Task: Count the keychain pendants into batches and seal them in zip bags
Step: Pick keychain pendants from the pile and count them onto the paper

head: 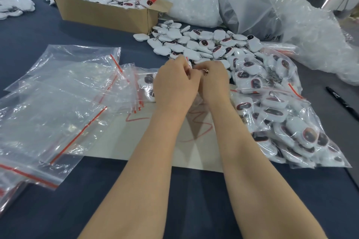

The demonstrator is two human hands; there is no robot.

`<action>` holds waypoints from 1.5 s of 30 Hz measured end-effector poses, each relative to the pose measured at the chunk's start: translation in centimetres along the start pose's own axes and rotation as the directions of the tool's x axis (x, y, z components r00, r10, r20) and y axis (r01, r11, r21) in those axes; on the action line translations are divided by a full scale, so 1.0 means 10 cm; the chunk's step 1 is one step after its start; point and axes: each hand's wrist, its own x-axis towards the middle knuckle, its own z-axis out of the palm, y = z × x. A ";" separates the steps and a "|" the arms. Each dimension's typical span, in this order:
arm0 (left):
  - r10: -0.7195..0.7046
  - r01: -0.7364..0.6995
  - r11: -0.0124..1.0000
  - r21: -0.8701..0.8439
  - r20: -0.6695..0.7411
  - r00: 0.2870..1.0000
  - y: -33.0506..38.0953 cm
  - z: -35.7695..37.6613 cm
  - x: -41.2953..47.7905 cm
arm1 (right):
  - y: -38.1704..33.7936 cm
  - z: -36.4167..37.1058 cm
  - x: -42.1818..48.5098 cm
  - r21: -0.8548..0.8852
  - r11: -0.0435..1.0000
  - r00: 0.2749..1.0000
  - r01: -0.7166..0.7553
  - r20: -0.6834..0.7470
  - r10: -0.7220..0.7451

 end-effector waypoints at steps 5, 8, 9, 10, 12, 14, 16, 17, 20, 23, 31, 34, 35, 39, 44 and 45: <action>0.036 -0.051 0.986 0.156 0.101 0.994 -0.11 0.12 -0.03 | 0.20 0.02 0.01 -0.367 0.920 0.985 -0.137 0.049 0.167; 0.075 -0.112 0.959 0.259 0.147 0.986 -0.15 0.17 -0.04 | 0.24 0.05 0.01 -0.366 0.918 0.982 -0.154 0.042 0.182; 0.079 -0.119 0.953 0.277 0.150 0.985 -0.16 0.18 -0.04 | 0.24 0.06 0.01 -0.370 0.915 0.981 -0.161 0.044 0.190; 0.080 -0.121 0.951 0.286 0.151 0.985 -0.16 0.19 -0.04 | 0.25 0.06 0.01 -0.372 0.913 0.978 -0.170 0.049 0.202; 0.080 -0.121 0.949 0.290 0.150 0.985 -0.16 0.19 -0.05 | 0.26 0.07 0.00 -0.391 0.903 0.974 -0.179 0.062 0.220; 0.079 -0.121 0.948 0.294 0.150 0.985 -0.17 0.20 -0.06 | 0.27 0.08 0.00 -0.421 0.890 0.972 -0.174 0.072 0.224; 0.077 -0.118 0.948 0.297 0.146 0.986 -0.17 0.20 -0.05 | 0.27 0.09 -0.01 -0.436 0.884 0.973 -0.168 0.072 0.221; 0.077 -0.117 0.948 0.296 0.143 0.987 -0.17 0.20 -0.05 | 0.27 0.09 -0.01 -0.440 0.883 0.974 -0.164 0.068 0.215; 0.077 -0.115 0.949 0.295 0.138 0.987 -0.17 0.20 -0.05 | 0.27 0.09 -0.02 -0.410 0.898 0.981 -0.162 0.032 0.192; 0.068 -0.104 0.951 0.291 0.132 0.989 -0.17 0.21 -0.06 | 0.25 0.08 -0.01 -0.282 0.942 0.983 -0.182 -0.046 0.176; 0.068 -0.100 0.956 0.277 0.124 0.990 -0.17 0.21 -0.06 | 0.15 0.07 0.01 0.288 0.954 0.931 -0.082 -0.320 0.176; 0.066 -0.099 0.954 0.284 0.123 0.990 -0.17 0.21 -0.05 | 0.17 0.07 0.04 0.567 0.815 0.926 -0.119 -0.234 0.298; 0.065 -0.098 0.954 0.283 0.124 0.990 -0.17 0.21 -0.05 | 0.18 0.07 0.05 0.679 0.721 0.920 -0.138 -0.182 0.348; 0.066 -0.100 0.955 0.279 0.128 0.990 -0.18 0.21 -0.05 | 0.20 0.05 0.09 0.835 0.511 0.893 -0.204 -0.055 0.446; 0.065 -0.099 0.956 0.276 0.130 0.989 -0.17 0.20 -0.05 | 0.17 0.00 0.08 0.925 0.316 0.905 -0.210 0.062 0.422; 0.066 -0.100 0.957 0.273 0.130 0.989 -0.17 0.20 -0.06 | 0.16 -0.01 0.08 0.945 0.253 0.905 -0.208 0.088 0.416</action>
